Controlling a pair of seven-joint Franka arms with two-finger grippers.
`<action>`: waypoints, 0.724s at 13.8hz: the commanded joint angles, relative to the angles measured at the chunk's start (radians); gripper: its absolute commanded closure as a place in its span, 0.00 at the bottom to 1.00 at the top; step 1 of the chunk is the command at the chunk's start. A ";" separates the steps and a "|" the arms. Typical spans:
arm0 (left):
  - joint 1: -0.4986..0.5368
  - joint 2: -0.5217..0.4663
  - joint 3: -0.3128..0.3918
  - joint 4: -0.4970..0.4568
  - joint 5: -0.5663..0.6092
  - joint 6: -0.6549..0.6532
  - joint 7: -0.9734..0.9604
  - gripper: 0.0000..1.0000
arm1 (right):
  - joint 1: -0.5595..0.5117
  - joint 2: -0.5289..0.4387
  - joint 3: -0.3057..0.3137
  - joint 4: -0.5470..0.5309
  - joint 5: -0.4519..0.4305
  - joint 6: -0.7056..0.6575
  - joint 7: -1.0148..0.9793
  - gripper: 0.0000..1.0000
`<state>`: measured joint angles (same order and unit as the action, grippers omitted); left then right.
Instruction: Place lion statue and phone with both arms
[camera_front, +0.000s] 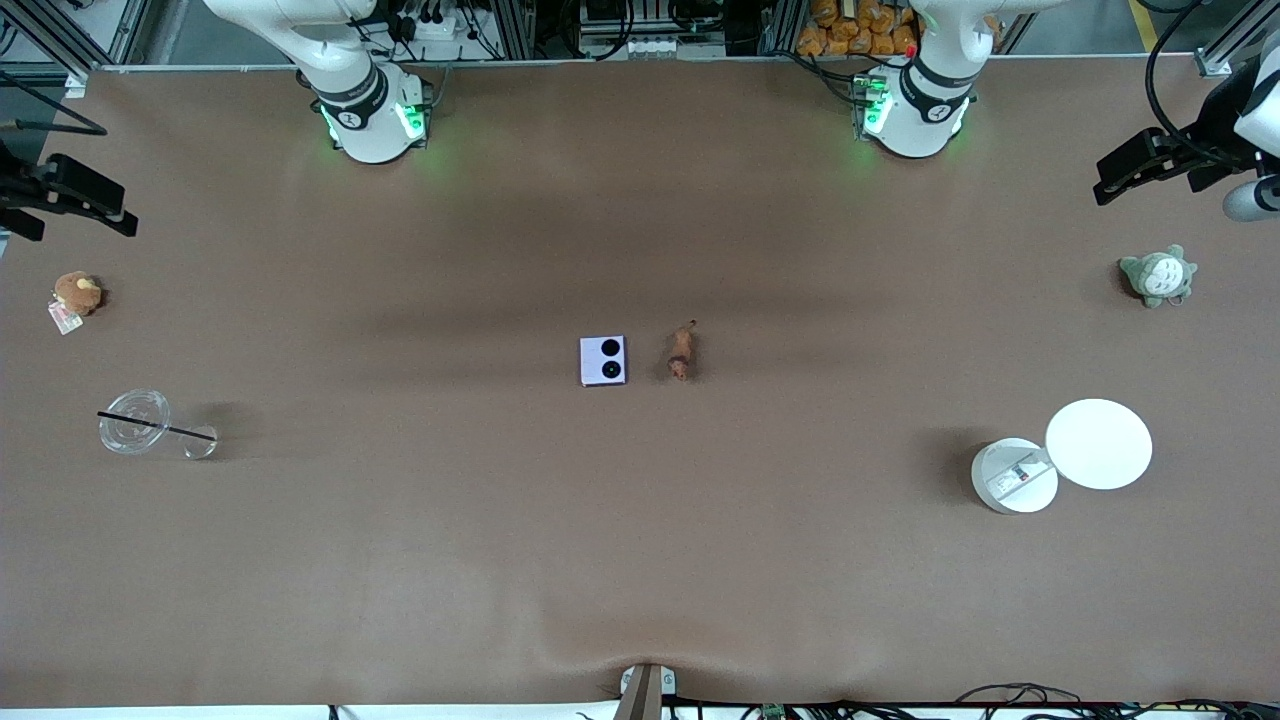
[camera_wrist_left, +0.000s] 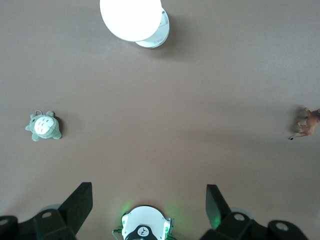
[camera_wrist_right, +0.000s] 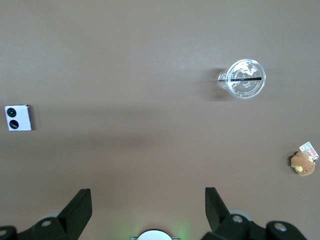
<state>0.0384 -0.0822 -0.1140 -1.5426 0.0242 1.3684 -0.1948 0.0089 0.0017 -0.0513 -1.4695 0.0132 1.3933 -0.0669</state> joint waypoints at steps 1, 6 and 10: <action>-0.009 0.012 0.005 0.027 0.020 -0.008 0.011 0.00 | 0.002 -0.086 -0.002 -0.136 -0.021 0.083 0.001 0.00; -0.012 0.045 0.005 0.073 0.020 -0.008 0.006 0.00 | 0.002 -0.080 -0.002 -0.112 0.001 0.085 0.001 0.00; -0.018 0.073 0.002 0.068 0.002 -0.005 0.008 0.00 | -0.001 -0.068 -0.002 -0.088 0.002 0.084 -0.011 0.00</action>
<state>0.0368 -0.0376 -0.1138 -1.5055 0.0242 1.3708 -0.1947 0.0085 -0.0561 -0.0537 -1.5568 0.0140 1.4713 -0.0672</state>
